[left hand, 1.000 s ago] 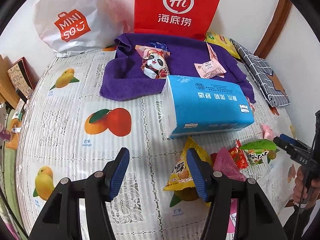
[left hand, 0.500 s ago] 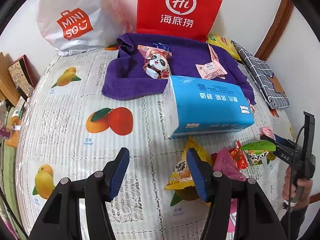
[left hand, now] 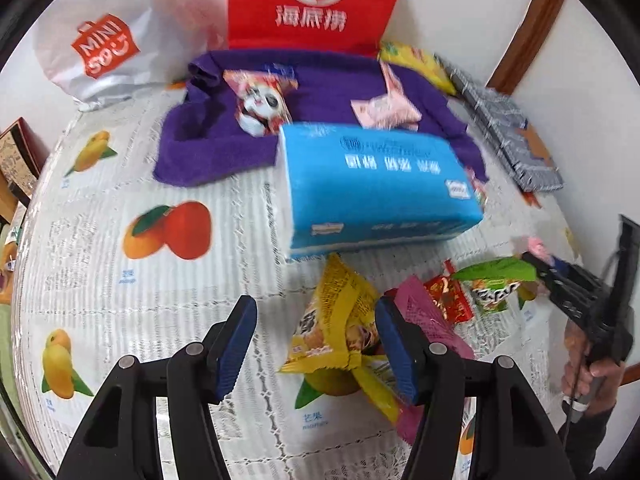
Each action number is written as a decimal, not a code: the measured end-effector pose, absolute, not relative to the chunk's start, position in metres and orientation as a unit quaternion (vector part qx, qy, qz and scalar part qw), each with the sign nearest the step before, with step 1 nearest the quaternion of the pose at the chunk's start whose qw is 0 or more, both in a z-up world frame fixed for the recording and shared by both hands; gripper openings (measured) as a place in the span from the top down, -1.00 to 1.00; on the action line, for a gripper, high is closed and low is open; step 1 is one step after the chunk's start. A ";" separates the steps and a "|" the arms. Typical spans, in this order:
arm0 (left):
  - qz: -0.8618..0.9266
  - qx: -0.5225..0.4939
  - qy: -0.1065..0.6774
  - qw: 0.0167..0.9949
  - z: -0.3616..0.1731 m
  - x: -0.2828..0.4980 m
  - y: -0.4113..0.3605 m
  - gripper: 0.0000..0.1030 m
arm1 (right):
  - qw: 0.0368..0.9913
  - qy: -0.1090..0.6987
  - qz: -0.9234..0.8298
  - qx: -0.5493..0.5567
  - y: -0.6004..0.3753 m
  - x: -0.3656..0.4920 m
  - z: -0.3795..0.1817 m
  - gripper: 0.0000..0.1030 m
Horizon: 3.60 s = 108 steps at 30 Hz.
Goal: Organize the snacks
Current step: 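Grasp the pink candy packet with the right tool while the left tool grasps the yellow snack bag, then carry the pink candy packet with the right tool while the left tool carries the yellow bag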
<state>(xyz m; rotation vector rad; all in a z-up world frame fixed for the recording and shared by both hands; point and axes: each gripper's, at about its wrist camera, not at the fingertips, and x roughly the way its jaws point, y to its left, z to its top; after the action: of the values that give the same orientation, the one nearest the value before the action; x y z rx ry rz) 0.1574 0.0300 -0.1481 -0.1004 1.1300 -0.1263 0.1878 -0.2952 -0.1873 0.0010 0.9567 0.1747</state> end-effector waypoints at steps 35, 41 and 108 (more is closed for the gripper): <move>-0.041 -0.069 0.519 0.851 -0.121 0.140 0.058 0.19 | 0.901 0.415 0.126 0.013 -0.273 0.158 -0.131 0.30; -0.047 -0.070 0.501 0.861 -0.100 0.141 0.057 0.19 | 0.907 0.398 0.137 0.015 -0.258 0.161 -0.107 0.30; -0.032 -0.105 0.483 0.869 -0.077 0.354 0.082 0.18 | 0.891 0.421 0.173 -0.004 -0.170 0.404 -0.104 0.30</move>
<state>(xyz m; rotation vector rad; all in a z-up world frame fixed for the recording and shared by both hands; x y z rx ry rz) 0.3536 0.0825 -0.0771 -0.2187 1.0097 -0.0666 0.4044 -0.1698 -0.1040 -0.0074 0.8735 0.3589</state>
